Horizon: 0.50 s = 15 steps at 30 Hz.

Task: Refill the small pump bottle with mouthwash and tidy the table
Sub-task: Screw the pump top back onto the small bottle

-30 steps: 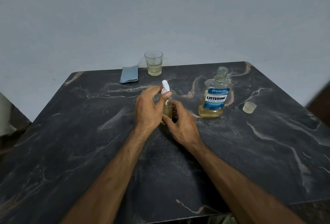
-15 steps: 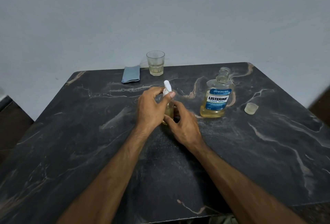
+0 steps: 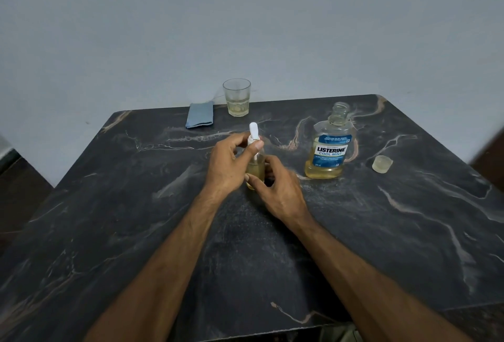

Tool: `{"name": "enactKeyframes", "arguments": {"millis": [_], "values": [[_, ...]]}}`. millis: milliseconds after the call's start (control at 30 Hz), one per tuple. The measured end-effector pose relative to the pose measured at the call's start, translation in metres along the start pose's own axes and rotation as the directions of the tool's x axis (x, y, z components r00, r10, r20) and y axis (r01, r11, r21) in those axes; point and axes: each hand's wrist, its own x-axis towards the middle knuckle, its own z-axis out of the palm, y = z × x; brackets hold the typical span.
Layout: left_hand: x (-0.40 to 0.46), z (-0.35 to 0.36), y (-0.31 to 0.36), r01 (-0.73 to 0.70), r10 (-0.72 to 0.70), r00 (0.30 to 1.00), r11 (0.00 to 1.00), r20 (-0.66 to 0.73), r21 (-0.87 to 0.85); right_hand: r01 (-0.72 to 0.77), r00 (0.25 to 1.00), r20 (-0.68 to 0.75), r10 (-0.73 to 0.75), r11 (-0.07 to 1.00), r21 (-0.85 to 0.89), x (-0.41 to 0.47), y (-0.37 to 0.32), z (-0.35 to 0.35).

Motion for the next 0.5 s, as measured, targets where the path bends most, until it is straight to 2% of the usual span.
{"name": "enactKeyframes", "arguments": {"millis": [167,300,500], "values": [[-0.003,0.001,0.003,0.065,-0.064,0.998,0.994,0.010,-0.085,-0.024,1.000,0.011,0.024,0.999,0.030,0.000,-0.001,0.000],[-0.009,0.000,0.004,0.102,-0.100,0.994,0.994,0.041,-0.049,-0.046,0.998,0.037,0.045,0.999,0.023,-0.002,-0.002,-0.002],[-0.052,0.002,0.014,-0.011,-0.027,0.962,0.990,-0.270,-0.138,-0.060,0.990,-0.121,0.068,0.996,0.070,-0.010,-0.004,-0.011]]}}
